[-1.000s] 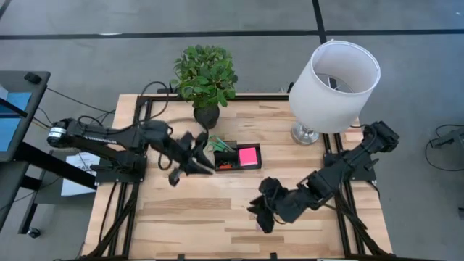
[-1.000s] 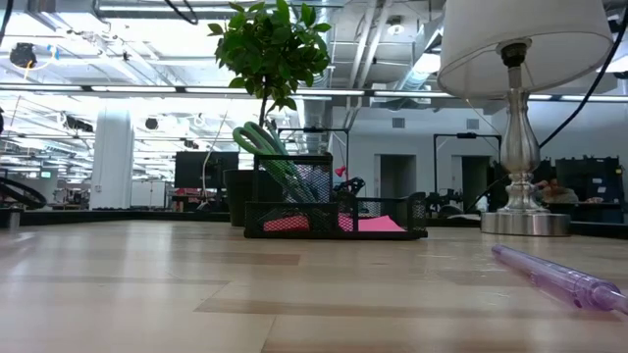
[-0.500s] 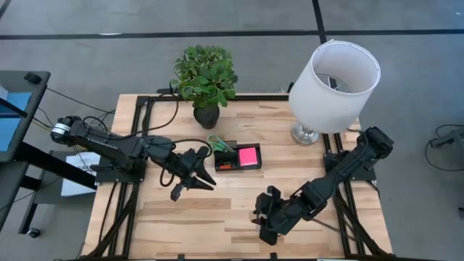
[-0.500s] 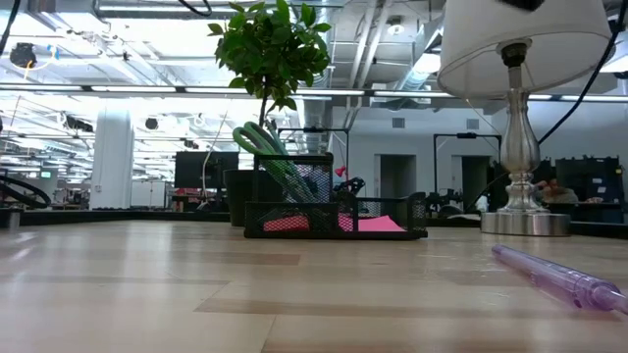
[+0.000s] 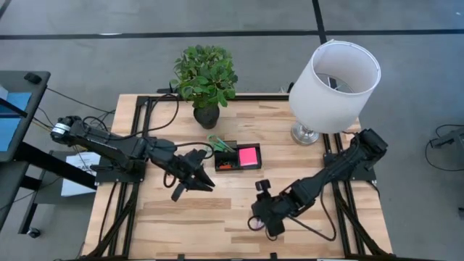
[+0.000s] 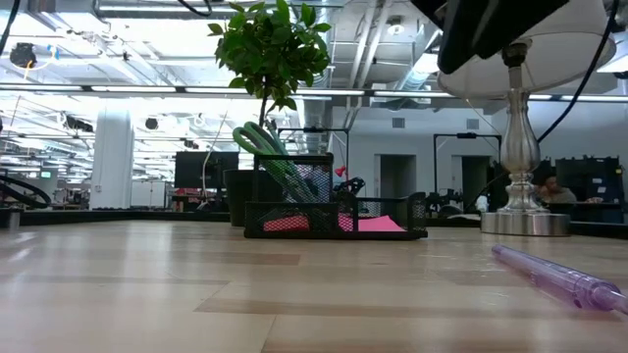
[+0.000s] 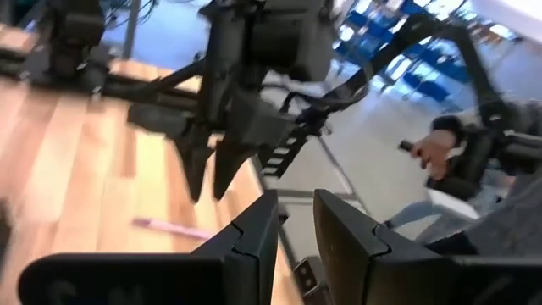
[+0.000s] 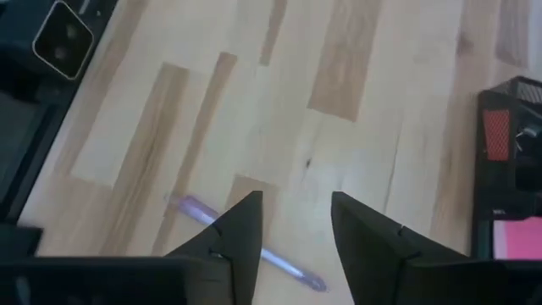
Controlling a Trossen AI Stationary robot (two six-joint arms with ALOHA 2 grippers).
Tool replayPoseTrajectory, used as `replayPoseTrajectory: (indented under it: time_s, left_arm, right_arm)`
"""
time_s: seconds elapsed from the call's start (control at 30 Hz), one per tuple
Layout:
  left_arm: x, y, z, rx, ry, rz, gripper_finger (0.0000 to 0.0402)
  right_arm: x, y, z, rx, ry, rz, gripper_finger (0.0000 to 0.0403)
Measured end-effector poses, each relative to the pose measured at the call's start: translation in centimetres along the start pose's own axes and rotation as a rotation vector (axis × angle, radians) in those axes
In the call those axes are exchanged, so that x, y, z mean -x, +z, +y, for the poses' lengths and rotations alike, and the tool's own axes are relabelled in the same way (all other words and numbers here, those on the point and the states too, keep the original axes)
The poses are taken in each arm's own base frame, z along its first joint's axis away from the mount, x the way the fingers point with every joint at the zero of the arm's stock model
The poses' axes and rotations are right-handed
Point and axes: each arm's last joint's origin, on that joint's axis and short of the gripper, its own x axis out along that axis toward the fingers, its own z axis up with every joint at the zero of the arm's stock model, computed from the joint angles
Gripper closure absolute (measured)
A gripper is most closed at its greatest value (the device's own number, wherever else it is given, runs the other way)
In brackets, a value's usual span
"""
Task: Pick and place office supplies into organizer
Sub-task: Put the purple pen into the black desk organizer
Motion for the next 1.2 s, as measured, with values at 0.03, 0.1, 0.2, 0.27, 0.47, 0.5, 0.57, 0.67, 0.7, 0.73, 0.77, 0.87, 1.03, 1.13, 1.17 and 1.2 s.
replayPoseTrajectory:
  time_s: [0.03,0.1,0.2,0.27,0.47,0.5,0.57,0.67,0.7,0.73,0.77,0.87,1.03,1.13,1.17,1.2]
  left_arm:
    - [0.0,-0.1,0.1,0.004,0.016,0.012,0.0331]
    - [0.0,-0.5,0.3,0.012,0.050,0.038,0.0331]
    - [0.1,-0.9,0.6,0.022,0.103,0.070,0.0331]
    - [0.1,-1.1,0.7,0.027,0.132,0.092,0.0331]
    - [0.2,-1.7,1.2,0.032,0.228,0.126,0.0330]
    - [0.3,-1.7,1.2,0.032,0.241,0.130,0.0330]
    - [0.3,-1.8,1.3,0.033,0.261,0.137,0.0330]
    - [0.3,-1.8,1.3,0.033,0.267,0.136,0.0330]
    - [0.3,-1.9,1.4,0.033,0.268,0.140,0.0330]
    - [0.3,-1.9,1.4,0.034,0.270,0.143,0.0330]
    - [0.3,-1.9,1.4,0.034,0.269,0.142,0.0330]
    - [0.3,-1.9,1.4,0.044,0.270,0.141,0.0330]
    - [0.3,-1.9,1.4,0.135,0.277,0.129,0.0330]
    - [0.3,-1.9,1.4,0.163,0.279,0.126,0.0330]
    - [0.3,-1.9,1.4,0.170,0.279,0.124,0.0330]
    - [0.3,-1.9,1.4,0.173,0.282,0.123,0.0330]
  right_arm:
    - [0.0,0.0,-0.1,0.009,0.007,0.002,0.0272]
    - [0.0,0.0,-0.2,0.061,0.038,0.010,0.0280]
    - [-0.1,-0.3,-0.6,0.110,0.037,0.042,0.0285]
    - [-0.2,-0.2,-0.9,0.061,0.031,0.046,0.0285]
    - [-0.6,0.1,-2.7,-0.217,0.074,0.053,0.0282]
    - [-0.7,0.1,-3.0,-0.233,0.104,0.062,0.0282]
    - [-0.8,0.2,-3.4,-0.233,0.143,0.071,0.0285]
    - [-0.7,0.2,-3.1,-0.064,0.169,0.059,0.0291]
    - [-0.7,0.1,-2.9,0.013,0.174,0.055,0.0293]
    - [-0.6,0.1,-2.6,0.092,0.179,0.052,0.0294]
    - [-0.6,0.0,-2.3,0.172,0.185,0.047,0.0294]
    - [-1.3,-1.3,-1.7,0.324,0.197,0.062,0.0294]
    - [-3.5,-4.1,-2.1,0.329,0.191,0.123,0.0296]
    - [-4.3,-5.0,-2.4,0.387,0.190,0.122,0.0301]
    - [-4.6,-5.1,-2.5,0.408,0.190,0.107,0.0302]
    - [-4.9,-5.4,-2.6,0.427,0.195,0.094,0.0303]
